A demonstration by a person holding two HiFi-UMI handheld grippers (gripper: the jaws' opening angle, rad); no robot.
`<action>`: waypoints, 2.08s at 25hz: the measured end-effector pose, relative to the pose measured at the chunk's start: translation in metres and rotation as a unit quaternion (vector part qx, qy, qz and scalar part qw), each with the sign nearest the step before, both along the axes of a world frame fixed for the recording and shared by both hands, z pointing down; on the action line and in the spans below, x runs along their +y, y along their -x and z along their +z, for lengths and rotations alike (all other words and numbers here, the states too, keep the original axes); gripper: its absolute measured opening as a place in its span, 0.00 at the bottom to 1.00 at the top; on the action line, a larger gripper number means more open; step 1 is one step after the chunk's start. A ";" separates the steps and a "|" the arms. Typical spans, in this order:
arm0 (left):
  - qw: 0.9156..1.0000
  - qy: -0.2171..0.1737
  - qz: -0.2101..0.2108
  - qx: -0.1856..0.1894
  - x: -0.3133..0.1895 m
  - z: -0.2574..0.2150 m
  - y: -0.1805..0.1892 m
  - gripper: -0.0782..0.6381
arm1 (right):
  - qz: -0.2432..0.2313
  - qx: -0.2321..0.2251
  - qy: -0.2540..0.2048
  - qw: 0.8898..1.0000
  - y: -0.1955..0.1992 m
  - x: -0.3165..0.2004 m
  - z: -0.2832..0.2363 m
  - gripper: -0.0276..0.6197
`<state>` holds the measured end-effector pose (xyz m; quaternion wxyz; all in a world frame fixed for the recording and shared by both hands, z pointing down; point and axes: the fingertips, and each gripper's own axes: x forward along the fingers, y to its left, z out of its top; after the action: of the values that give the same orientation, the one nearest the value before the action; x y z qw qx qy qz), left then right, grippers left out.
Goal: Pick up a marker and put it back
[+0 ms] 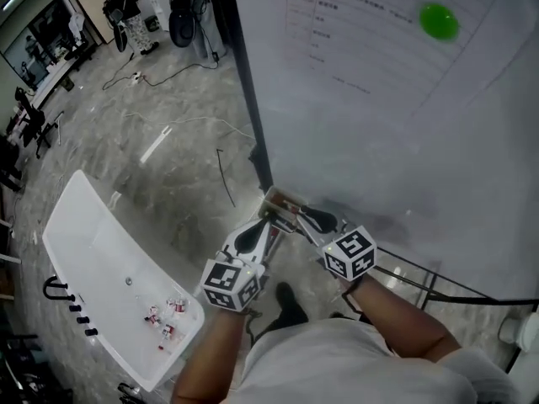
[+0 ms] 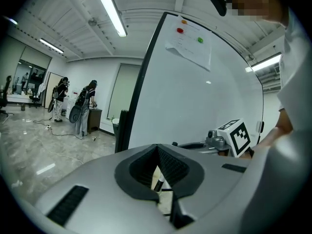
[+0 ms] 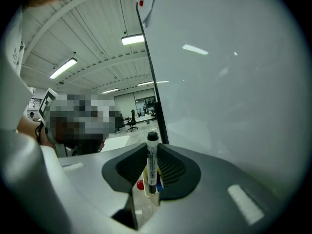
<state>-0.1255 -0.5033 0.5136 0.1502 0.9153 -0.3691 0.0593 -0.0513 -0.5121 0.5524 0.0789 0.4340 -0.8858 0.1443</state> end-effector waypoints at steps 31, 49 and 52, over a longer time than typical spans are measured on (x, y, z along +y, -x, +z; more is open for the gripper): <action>1.000 -0.018 -0.013 0.017 0.013 -0.032 -0.014 0.11 | 0.006 -0.016 -0.063 0.998 -0.023 0.010 -0.056 0.05; 0.992 -0.118 -0.035 0.032 0.019 -0.150 -0.017 0.11 | -0.047 -0.023 -0.165 0.985 0.016 0.042 -0.196 0.05; 0.992 -0.120 -0.031 0.034 0.020 -0.153 -0.019 0.11 | -0.045 -0.029 -0.163 0.985 0.016 0.042 -0.198 0.05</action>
<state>-0.1062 -0.4832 0.3607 0.0536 0.9163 -0.3964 -0.0217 -0.0671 -0.4700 0.3547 -0.0122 0.3962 -0.9181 0.0067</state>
